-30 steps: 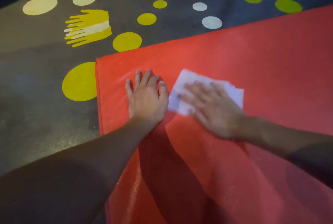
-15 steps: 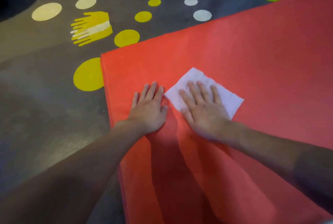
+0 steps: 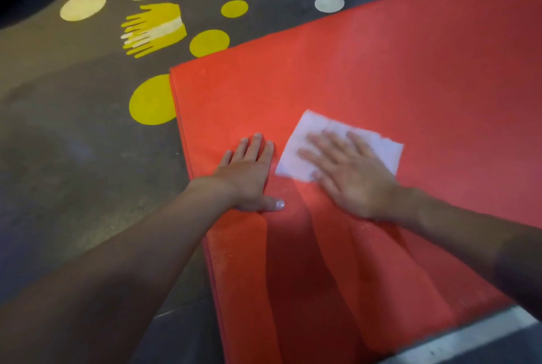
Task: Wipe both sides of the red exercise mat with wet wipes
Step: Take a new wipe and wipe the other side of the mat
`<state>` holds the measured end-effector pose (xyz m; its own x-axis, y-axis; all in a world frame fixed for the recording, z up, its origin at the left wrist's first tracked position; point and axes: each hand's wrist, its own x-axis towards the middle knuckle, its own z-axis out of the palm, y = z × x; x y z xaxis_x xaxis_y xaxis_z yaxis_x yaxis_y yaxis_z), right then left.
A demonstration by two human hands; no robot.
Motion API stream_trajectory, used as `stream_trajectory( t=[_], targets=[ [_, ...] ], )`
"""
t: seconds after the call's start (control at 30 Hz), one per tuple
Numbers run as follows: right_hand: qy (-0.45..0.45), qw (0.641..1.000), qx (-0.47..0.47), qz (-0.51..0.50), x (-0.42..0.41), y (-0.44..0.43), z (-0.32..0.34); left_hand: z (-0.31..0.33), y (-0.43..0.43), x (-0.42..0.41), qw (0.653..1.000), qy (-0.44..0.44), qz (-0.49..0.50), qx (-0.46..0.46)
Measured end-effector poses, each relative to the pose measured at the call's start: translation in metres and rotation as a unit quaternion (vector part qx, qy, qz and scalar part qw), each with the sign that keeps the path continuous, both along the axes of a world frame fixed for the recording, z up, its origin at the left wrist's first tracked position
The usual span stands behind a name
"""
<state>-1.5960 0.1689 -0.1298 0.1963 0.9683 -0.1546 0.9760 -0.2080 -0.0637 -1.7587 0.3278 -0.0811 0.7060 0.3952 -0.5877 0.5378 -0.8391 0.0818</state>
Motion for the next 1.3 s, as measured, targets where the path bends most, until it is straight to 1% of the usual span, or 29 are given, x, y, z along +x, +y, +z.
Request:
stream_trajectory(
  t=[0.07, 0.1, 0.13, 0.2, 0.23, 0.27, 0.33, 0.37, 0.4, 0.43, 0.5, 0.57, 0.6, 0.7, 0.73, 0.77, 0.83, 0.87, 0.9, 0.93, 1.0, 1.03, 1.07, 1.1, 1.13, 1.17, 1.2, 1.23, 1.3],
  targets=[
    [-0.005, 0.993, -0.005, -0.118, 0.000, -0.001, 0.001, 0.000, -0.007, -0.001, 1.000, 0.006, 0.002, 0.001],
    [-0.017, 0.992, -0.002, -0.127, -0.015, -0.005, -0.002, 0.002, -0.011, -0.003, 1.000, 0.016, -0.001, -0.003],
    [-0.017, 0.994, -0.008, -0.104, -0.037, -0.011, -0.004, 0.003, -0.015, -0.006, 0.999, 0.029, -0.008, -0.008],
    [0.006, 1.000, -0.018, 0.005, -0.060, -0.030, -0.003, 0.004, -0.021, -0.014, 0.999, 0.047, -0.025, -0.010],
    [0.006, 0.999, -0.017, 0.046, -0.051, -0.036, -0.004, 0.004, -0.023, -0.019, 0.998, 0.051, -0.034, -0.008],
    [-0.008, 0.999, -0.011, 0.053, -0.034, -0.039, -0.003, 0.004, -0.026, -0.024, 0.998, 0.053, -0.040, -0.007],
    [-0.002, 0.999, -0.007, -0.042, -0.006, -0.038, 0.003, 0.004, -0.031, -0.030, 0.998, 0.052, -0.042, -0.004],
    [-0.009, 0.995, -0.004, -0.101, -0.007, -0.038, 0.002, 0.004, -0.033, -0.031, 0.998, 0.052, -0.039, -0.003],
    [-0.021, 0.992, 0.001, -0.125, -0.019, -0.040, 0.001, 0.003, -0.035, -0.031, 0.998, 0.052, -0.035, 0.001],
    [-0.023, 0.993, 0.003, -0.119, -0.040, -0.044, -0.001, 0.002, -0.037, -0.029, 0.998, 0.052, -0.032, 0.007],
    [-0.004, 1.000, 0.002, -0.006, -0.079, -0.060, -0.001, 0.002, -0.040, -0.030, 0.998, 0.047, -0.025, 0.017],
    [0.003, 0.996, -0.004, 0.085, -0.068, -0.075, -0.004, 0.002, -0.044, -0.034, 0.999, 0.032, -0.020, 0.030],
    [-0.008, 0.997, 0.005, 0.077, -0.052, -0.076, -0.003, 0.001, -0.049, -0.038, 0.999, 0.024, -0.015, 0.035],
    [-0.020, 0.995, 0.019, -0.093, -0.035, -0.076, -0.002, -0.001, -0.062, -0.048, 0.999, -0.004, 0.002, 0.053],
    [-0.023, 0.993, 0.021, -0.111, -0.049, -0.078, -0.003, -0.001, -0.065, -0.049, 0.998, -0.010, 0.008, 0.056],
    [-0.015, 0.995, 0.019, -0.098, -0.070, -0.082, -0.005, 0.000, -0.066, -0.049, 0.998, -0.016, 0.013, 0.057],
    [-0.003, 0.999, 0.014, 0.036, -0.104, -0.101, -0.006, 0.001, -0.068, -0.050, 0.997, -0.028, 0.023, 0.064],
    [-0.001, 0.995, 0.011, 0.097, -0.099, -0.110, -0.006, 0.002, -0.071, -0.051, 0.997, -0.036, 0.025, 0.071],
    [-0.011, 0.992, 0.016, 0.123, -0.085, -0.113, -0.005, 0.003, -0.074, -0.054, 0.995, -0.045, 0.029, 0.079],
    [-0.020, 0.994, 0.021, 0.104, -0.071, -0.113, -0.004, 0.003, -0.077, -0.059, 0.994, -0.053, 0.037, 0.087],
    [-0.026, 0.999, 0.023, -0.040, -0.058, -0.115, -0.001, 0.001, -0.085, -0.068, 0.992, -0.066, 0.055, 0.098],
    [-0.028, 0.995, 0.031, -0.086, -0.066, -0.117, -0.003, -0.001, -0.088, -0.071, 0.990, -0.068, 0.062, 0.103],
    [-0.022, 0.995, 0.025, -0.092, -0.084, -0.119, -0.004, -0.002, -0.090, -0.073, 0.990, -0.069, 0.065, 0.107],
    [-0.018, 0.998, 0.026, -0.053, -0.106, -0.124, -0.007, -0.002, -0.091, -0.073, 0.990, -0.072, 0.066, 0.106],
    [-0.016, 0.999, 0.024, 0.028, -0.122, -0.132, -0.007, -0.002, -0.090, -0.072, 0.990, -0.074, 0.068, 0.099],
    [-0.019, 0.994, 0.025, 0.107, -0.123, -0.140, -0.009, 0.000, -0.090, -0.073, 0.991, -0.077, 0.070, 0.086],
    [-0.017, 0.988, 0.026, 0.151, -0.112, -0.143, -0.006, 0.001, -0.089, -0.074, 0.992, -0.078, 0.072, 0.069],
    [-0.025, 0.988, 0.029, 0.149, -0.097, -0.143, -0.004, 0.001, -0.086, -0.077, 0.993, -0.076, 0.076, 0.047],
    [-0.023, 0.999, 0.031, 0.011, -0.080, -0.143, 0.000, 0.001, -0.084, -0.085, 0.995, -0.054, 0.081, -0.005]
  ],
)
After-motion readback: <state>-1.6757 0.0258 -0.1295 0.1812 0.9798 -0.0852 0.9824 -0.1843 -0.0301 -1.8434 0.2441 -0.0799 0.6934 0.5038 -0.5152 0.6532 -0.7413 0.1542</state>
